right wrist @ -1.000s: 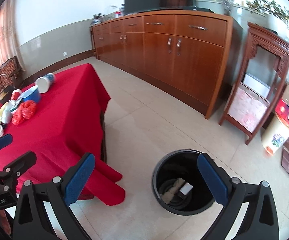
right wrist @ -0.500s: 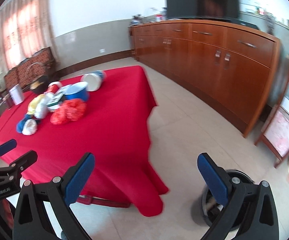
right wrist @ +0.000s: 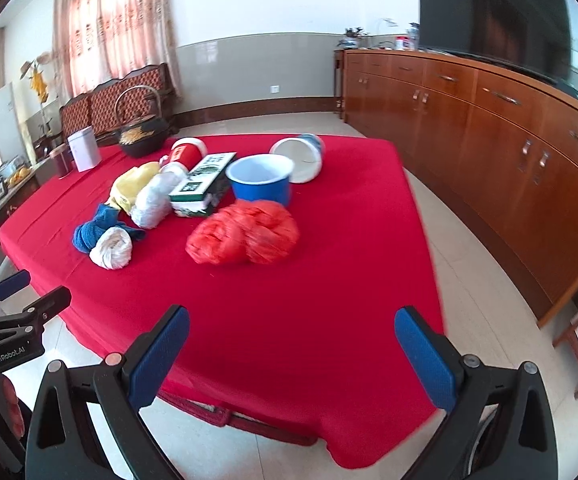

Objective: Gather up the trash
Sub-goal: 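Move both tools back over the table toward the remaining trash, then grasp the white plastic bag with the left tool while the right tool grasps the red bag, then carry the white bag and red bag over the black trash bin with both tools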

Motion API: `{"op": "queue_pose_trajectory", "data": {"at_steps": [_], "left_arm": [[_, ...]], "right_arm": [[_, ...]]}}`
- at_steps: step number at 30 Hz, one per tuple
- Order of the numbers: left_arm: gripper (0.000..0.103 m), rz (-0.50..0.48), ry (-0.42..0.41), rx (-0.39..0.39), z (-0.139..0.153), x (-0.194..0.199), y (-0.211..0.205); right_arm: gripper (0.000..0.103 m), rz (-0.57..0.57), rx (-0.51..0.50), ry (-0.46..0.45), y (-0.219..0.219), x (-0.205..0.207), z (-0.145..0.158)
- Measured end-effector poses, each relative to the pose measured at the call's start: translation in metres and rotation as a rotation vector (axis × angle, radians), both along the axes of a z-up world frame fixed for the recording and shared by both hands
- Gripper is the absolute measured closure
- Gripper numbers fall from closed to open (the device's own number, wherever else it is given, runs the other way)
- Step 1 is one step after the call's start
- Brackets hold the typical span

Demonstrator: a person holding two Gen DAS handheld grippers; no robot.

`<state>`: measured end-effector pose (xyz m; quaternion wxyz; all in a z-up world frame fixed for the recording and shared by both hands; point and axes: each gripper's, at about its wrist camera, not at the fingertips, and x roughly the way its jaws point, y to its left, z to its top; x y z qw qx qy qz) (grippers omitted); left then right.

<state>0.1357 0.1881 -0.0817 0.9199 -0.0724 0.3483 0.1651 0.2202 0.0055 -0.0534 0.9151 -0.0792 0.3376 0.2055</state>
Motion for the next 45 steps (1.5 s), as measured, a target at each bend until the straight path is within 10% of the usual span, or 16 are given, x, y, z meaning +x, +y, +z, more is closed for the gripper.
{"op": "queue_pose_trajectory", "data": {"at_steps": [19,29,45], "left_arm": [[0.016,0.007,0.049,-0.067,-0.029,0.062,0.021],[0.046,-0.021,0.037,-0.111,-0.032,0.062,0.016],[0.058,-0.086,-0.034,-0.125,-0.002,0.043,-0.013]], "right_arm": [[0.001,0.031,-0.065,0.082,0.074,0.087,-0.045],[0.066,0.069,-0.041,0.112,0.073,0.084,-0.054],[0.077,0.004,0.023,0.065,0.021,0.057,-0.029]]}}
